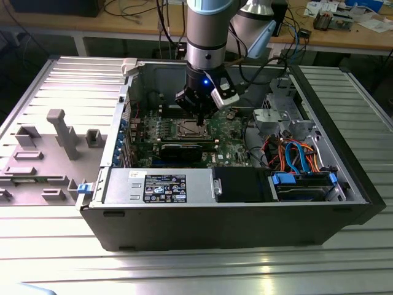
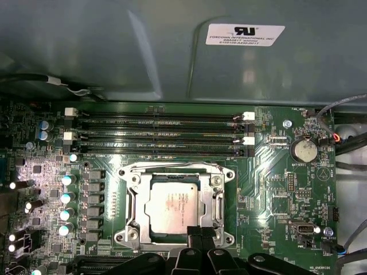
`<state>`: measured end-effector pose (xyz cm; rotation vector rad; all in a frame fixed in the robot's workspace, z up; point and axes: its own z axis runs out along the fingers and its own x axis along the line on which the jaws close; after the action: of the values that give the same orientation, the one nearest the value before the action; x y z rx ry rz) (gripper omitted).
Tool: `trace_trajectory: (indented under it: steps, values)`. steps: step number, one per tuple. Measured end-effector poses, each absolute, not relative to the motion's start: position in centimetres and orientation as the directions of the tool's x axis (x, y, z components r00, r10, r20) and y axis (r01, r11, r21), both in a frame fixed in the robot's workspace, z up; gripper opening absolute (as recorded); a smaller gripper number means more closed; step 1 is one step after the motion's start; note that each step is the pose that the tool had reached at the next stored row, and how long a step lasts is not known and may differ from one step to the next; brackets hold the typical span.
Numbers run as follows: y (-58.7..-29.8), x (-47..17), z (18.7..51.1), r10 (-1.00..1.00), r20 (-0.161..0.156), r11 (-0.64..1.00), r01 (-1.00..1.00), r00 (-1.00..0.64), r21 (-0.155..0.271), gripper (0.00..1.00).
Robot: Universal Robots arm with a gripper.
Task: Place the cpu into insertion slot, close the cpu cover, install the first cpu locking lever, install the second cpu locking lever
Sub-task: 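Install the second cpu locking lever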
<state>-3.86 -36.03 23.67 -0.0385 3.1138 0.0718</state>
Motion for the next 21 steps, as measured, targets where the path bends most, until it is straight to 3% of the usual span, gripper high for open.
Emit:
trace_trajectory:
  steps: [2, 4, 5, 7, 21]
  values:
    - [-36.1, -3.9, 23.7, -0.024, -0.027, 0.998, -0.026, -0.999, 0.051, 0.11]
    - [-36.5, -3.9, 23.7, -0.022, -0.028, 0.994, -0.025, -0.999, 0.106, 0.11]
    - [-36.6, -3.9, 23.7, -0.022, -0.023, 0.994, -0.025, -0.999, 0.111, 0.11]
    - [-37.0, -3.9, 23.7, -0.022, -0.006, 0.993, -0.023, -1.0, 0.112, 0.11]
    - [-39.1, -4.0, 24.1, -0.022, -0.002, 0.993, -0.022, -1.0, 0.113, 0.11]
